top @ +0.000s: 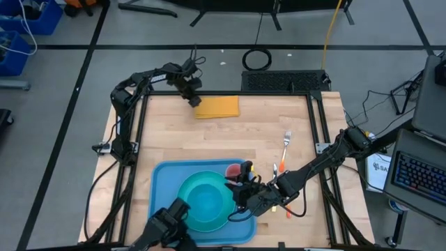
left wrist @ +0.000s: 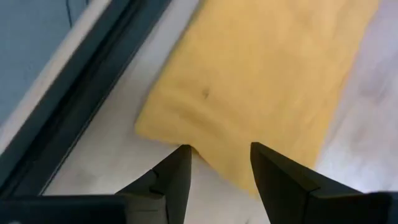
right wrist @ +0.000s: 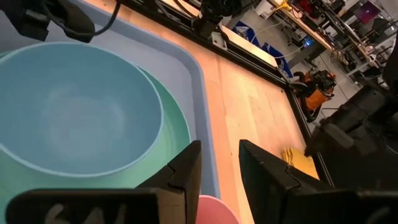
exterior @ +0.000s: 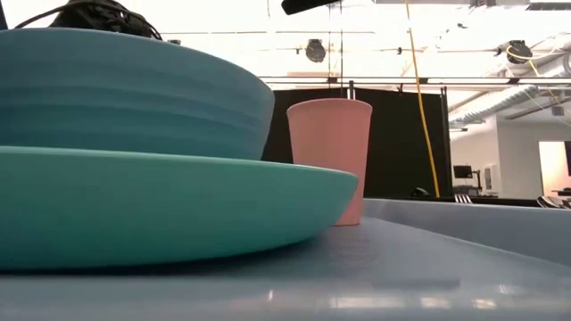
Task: Set up tray
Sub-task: Put the yellow table napkin to the left of the green plate on the blue tray
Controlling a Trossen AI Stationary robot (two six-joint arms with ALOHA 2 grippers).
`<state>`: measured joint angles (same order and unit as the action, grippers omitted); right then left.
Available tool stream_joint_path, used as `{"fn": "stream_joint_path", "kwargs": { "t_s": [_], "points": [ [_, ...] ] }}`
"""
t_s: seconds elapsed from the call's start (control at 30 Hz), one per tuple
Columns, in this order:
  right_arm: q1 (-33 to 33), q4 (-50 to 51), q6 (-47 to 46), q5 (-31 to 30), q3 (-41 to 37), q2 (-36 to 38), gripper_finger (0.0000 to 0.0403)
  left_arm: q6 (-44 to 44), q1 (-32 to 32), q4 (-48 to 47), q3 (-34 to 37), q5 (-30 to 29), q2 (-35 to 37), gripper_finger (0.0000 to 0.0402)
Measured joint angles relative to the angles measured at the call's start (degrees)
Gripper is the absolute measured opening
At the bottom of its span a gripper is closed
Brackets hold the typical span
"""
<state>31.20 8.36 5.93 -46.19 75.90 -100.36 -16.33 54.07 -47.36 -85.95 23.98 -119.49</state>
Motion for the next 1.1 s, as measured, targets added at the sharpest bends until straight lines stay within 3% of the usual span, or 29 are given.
{"fn": "stream_joint_path", "kwargs": {
  "t_s": [0.57, 0.67, 0.87, 1.1],
  "points": [
    [0.00, 0.07, -0.06, 0.00, 0.00, -0.04, 0.0100, 1.60, 0.66, 0.79, -0.09, 0.43, -2.18, 0.0163],
    [0.00, 0.04, -0.08, 0.00, 0.00, -0.04, 0.0100, 1.14, 0.34, 1.15, -0.09, -0.23, -2.20, 0.0131],
    [0.00, 0.06, -0.08, 0.00, 0.00, -0.08, 0.0100, -1.81, -0.21, 2.16, -0.09, -2.68, -2.27, 0.0016],
    [0.00, 0.07, -0.10, 0.00, 0.00, -0.06, 0.0100, -0.44, -0.21, 2.50, -0.09, -3.06, -2.24, 0.0007]
  ]
}}
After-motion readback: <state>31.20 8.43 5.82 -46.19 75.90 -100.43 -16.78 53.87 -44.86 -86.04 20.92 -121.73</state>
